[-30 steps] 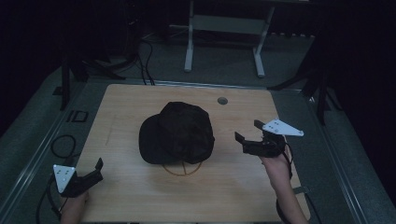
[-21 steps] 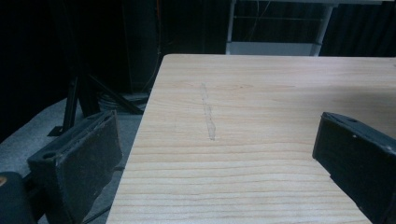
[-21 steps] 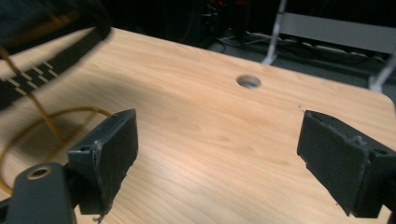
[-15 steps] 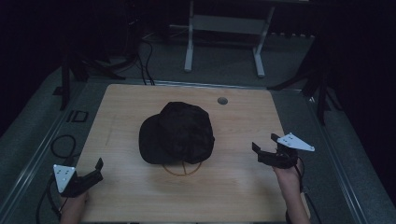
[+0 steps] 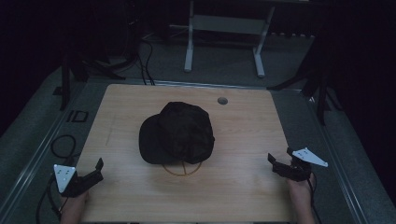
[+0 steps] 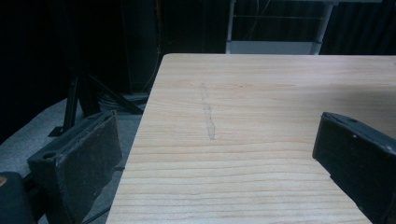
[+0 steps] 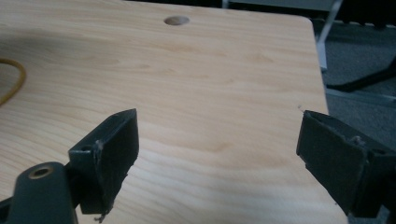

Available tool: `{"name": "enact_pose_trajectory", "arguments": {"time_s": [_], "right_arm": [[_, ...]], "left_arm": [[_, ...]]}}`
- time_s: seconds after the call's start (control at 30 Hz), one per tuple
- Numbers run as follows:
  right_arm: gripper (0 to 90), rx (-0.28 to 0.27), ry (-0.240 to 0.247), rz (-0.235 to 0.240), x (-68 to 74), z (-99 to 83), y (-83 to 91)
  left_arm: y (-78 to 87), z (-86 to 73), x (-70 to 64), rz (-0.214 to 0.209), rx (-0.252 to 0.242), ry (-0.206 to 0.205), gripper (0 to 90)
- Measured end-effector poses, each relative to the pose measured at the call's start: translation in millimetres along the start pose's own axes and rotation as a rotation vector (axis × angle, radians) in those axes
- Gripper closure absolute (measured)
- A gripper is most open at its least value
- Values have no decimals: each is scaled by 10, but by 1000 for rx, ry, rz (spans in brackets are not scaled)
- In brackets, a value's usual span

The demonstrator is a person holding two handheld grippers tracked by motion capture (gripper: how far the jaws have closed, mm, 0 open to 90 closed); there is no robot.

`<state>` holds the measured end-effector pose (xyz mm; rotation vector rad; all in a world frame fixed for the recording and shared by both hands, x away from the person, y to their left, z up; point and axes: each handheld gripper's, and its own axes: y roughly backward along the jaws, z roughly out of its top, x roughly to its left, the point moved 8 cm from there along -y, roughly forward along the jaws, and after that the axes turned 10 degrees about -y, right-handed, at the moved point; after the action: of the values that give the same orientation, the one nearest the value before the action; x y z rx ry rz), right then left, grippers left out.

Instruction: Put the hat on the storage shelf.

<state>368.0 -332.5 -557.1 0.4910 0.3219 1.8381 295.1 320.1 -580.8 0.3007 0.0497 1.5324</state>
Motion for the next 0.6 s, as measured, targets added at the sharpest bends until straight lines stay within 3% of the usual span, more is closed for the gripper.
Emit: {"name": "enact_pose_trajectory", "arguments": {"time_s": [0.13,0.3,0.6], "right_arm": [[127,-9,-27,-31,-126,-93,49],[127,2,-23,-75,-243,-177,119],[127,16,-55,-111,-390,-328,227]], "left_arm": [[-1,-1,1,-1,2,1,18],[1,-1,2,-3,1,1,18],[3,0,2,-4,-1,2,18]]}}
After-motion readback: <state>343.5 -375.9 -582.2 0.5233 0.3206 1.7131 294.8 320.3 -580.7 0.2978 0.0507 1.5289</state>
